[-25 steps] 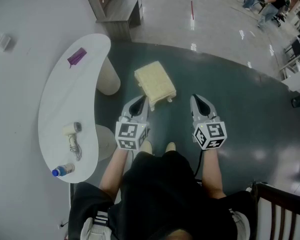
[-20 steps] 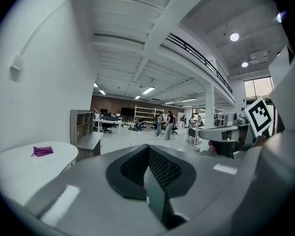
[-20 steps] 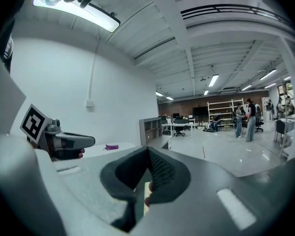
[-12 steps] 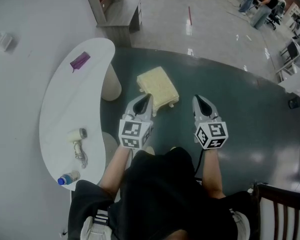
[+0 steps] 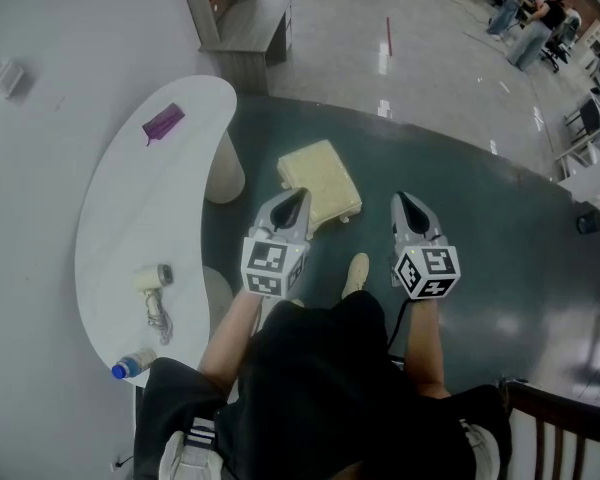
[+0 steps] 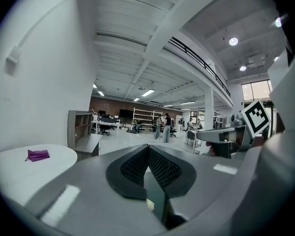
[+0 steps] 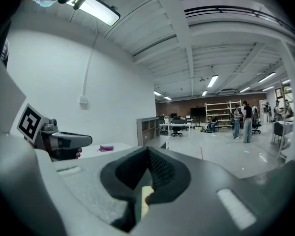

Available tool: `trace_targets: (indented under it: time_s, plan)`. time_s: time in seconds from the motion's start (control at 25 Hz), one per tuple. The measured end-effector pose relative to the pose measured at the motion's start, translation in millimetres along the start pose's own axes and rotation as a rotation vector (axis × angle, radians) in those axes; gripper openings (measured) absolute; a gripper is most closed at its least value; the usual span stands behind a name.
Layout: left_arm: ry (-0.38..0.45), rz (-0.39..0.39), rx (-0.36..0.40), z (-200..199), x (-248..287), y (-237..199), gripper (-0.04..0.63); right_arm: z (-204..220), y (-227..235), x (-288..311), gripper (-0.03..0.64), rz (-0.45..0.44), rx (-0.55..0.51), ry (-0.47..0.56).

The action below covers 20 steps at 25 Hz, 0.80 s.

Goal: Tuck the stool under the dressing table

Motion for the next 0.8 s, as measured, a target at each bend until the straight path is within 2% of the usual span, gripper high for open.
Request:
trace_targets:
  time_s: [0.24, 0.36, 0.8]
  plan:
    - [-0.002, -0.041, 0.009, -6, 59, 4, 0.006, -7, 53, 47, 0.002, -0.061, -0.006, -0.014]
    - [-0.029, -0.065, -0.004, -7, 92, 8, 0.006, -12, 85, 73, 0.002, -0.102, -0.010, -0.030]
    - [-0.092, -0.304, -0.084, -2, 182, 10, 0.006, -10, 172, 156, 0.002, -0.331, -0.010, -0.110]
Point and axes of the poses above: the fingertips, and each gripper's own axes: x forward along the fingers, y to its right, z out of its underside, the point moved 2 cm from there along -x, backward along the fingers, and after that the axes turned 10 degrees about -z, right-handed, at the moved point
